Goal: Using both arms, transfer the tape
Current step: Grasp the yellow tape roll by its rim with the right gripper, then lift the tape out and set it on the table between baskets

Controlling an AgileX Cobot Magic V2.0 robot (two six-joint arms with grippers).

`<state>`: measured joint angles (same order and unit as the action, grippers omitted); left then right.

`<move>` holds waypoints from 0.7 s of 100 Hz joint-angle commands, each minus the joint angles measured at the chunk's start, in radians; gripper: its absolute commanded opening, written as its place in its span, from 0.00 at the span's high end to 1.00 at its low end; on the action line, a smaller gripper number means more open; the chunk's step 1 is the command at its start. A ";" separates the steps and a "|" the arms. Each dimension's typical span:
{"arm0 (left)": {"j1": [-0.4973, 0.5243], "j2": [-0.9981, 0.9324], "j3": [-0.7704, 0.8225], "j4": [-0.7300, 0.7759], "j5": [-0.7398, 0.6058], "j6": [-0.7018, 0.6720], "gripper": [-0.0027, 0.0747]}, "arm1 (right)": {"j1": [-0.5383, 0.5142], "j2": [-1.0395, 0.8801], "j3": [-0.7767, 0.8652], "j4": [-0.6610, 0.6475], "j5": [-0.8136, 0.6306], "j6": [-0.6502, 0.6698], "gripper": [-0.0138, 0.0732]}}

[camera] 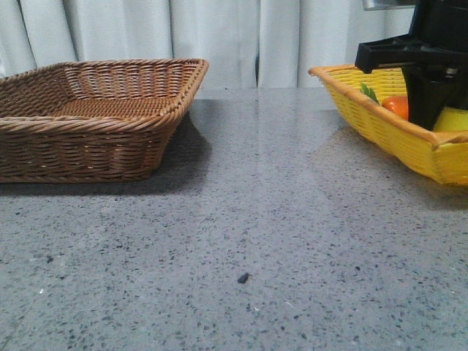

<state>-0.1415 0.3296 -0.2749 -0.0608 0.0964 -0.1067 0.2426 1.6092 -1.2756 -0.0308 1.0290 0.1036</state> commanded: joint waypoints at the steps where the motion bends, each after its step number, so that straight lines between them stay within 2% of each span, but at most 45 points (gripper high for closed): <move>1: 0.001 0.014 -0.038 -0.007 -0.079 -0.010 0.99 | 0.000 -0.036 -0.035 -0.020 0.002 -0.012 0.84; 18: 0.001 0.014 -0.038 -0.007 -0.079 -0.010 0.99 | 0.000 -0.036 -0.105 -0.034 0.073 -0.012 0.84; 40: 0.001 0.014 -0.038 -0.007 -0.079 -0.010 0.99 | 0.018 -0.058 -0.302 -0.040 0.200 -0.014 0.84; 54: 0.001 0.014 -0.038 -0.007 -0.081 -0.010 0.99 | 0.097 -0.069 -0.427 -0.034 0.263 -0.029 0.91; 70: 0.001 0.014 -0.038 -0.007 -0.085 -0.010 0.99 | 0.232 -0.067 -0.462 0.002 0.234 -0.029 0.91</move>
<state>-0.1415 0.3296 -0.2749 -0.0608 0.0927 -0.1067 0.4175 1.5881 -1.6987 -0.0402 1.2451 0.0881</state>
